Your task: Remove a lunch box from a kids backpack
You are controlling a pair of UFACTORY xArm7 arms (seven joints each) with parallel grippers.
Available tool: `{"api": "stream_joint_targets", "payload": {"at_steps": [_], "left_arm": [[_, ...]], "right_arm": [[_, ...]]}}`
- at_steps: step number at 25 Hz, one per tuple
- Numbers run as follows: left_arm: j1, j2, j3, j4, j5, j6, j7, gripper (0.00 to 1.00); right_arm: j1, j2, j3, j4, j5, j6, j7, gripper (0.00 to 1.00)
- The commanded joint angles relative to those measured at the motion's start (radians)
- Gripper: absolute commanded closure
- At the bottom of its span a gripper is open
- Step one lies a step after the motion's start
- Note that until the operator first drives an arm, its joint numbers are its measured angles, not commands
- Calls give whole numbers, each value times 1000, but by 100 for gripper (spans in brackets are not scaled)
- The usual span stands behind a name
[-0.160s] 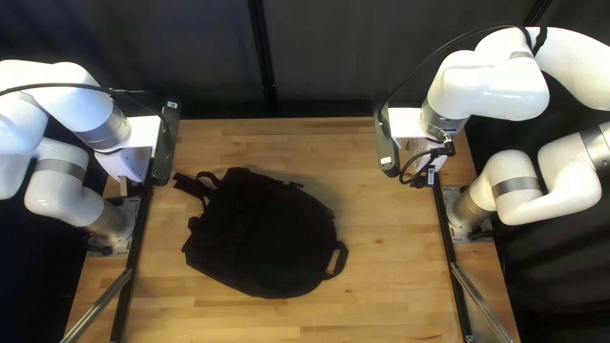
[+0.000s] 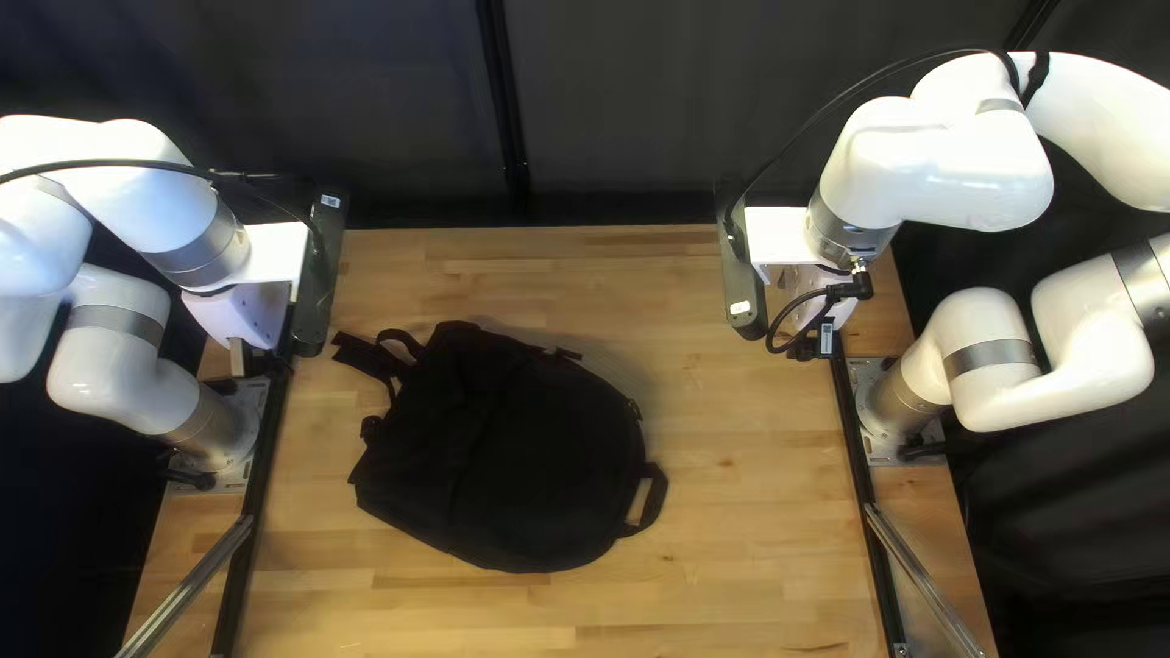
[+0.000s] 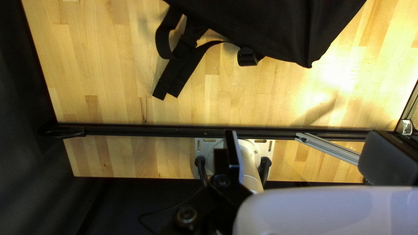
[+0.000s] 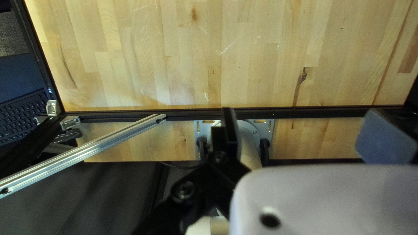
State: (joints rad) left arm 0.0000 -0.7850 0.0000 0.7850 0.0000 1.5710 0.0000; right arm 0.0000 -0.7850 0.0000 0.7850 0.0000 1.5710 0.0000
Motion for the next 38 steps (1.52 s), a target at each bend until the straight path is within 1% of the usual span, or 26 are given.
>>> {"api": "stream_joint_targets", "payload": {"at_steps": [1, 3, 4, 6, 8, 11, 12, 16, 17, 18, 20, 23, 24, 26, 27, 29, 31, 33, 35, 38], "left_arm": [[0, 9, 10, 0, -9, -6, 4, 0], [-17, 66, -7, 42, 9, 5, 32, 0], [-32, 109, -24, 78, 26, 17, 58, 0], [-49, 152, -41, 113, 46, 27, 92, 0], [-69, 193, -56, 136, 68, 19, 137, 0], [-91, 277, -63, 158, 96, -34, 214, 0], [-98, 311, -62, 161, 109, -68, 251, 0], [-105, 386, -47, 142, 156, -192, 363, 0], [-104, 409, -35, 130, 173, -246, 416, 0], [-102, 429, -26, 129, 180, -277, 448, 0], [-95, 488, 7, 138, 191, -358, 563, 0], [-93, 551, 38, 162, 179, -413, 695, 0], [-91, 593, 52, 179, 164, -436, 769, 0], [-89, 647, 67, 202, 139, -454, 865, 0], [-85, 695, 75, 226, 119, -459, 940, 0], [-80, 743, 81, 257, 95, -448, 1024, 0], [-78, 765, 81, 267, 81, -441, 1071, 0], [-77, 769, 81, 253, 69, -446, 1109, 0], [-78, 776, 80, 225, 52, -477, 1140, 0], [-78, 809, 78, 210, 32, -509, 1177, 0]], "right_arm": [[0, 0, 0, 0, 0, 0, 0, 0], [0, 0, 0, 0, 0, 0, 0, 0], [0, 0, 0, 0, 0, 0, 0, 0], [0, 0, 0, 0, 0, 0, 0, 0], [0, 0, 0, 0, 0, 0, 0, 0], [0, 0, 0, 0, 0, 0, 0, 0], [0, 0, 0, 0, 0, 0, 0, 0], [0, 0, 0, 0, 0, 0, 0, 0], [0, 0, 0, 0, 0, 0, 0, 0], [0, 0, 0, 0, 0, 0, 0, 0], [0, 0, 0, 0, 0, 0, 0, 0], [0, 0, 0, 0, 0, 0, 0, 0], [0, 0, 0, 0, 0, 0, 0, 0], [0, 0, 0, 0, 0, 0, 0, 0], [0, 0, 0, 0, 0, 0, 0, 0], [0, 0, 0, 0, 0, 0, 0, 0], [0, 0, 0, 0, 0, 0, 0, 0], [0, 0, 0, 0, 0, 0, 0, 0], [0, 0, 0, 0, 0, 0, 0, 0], [0, 0, 0, 0, 0, 0, 0, 0]]}}
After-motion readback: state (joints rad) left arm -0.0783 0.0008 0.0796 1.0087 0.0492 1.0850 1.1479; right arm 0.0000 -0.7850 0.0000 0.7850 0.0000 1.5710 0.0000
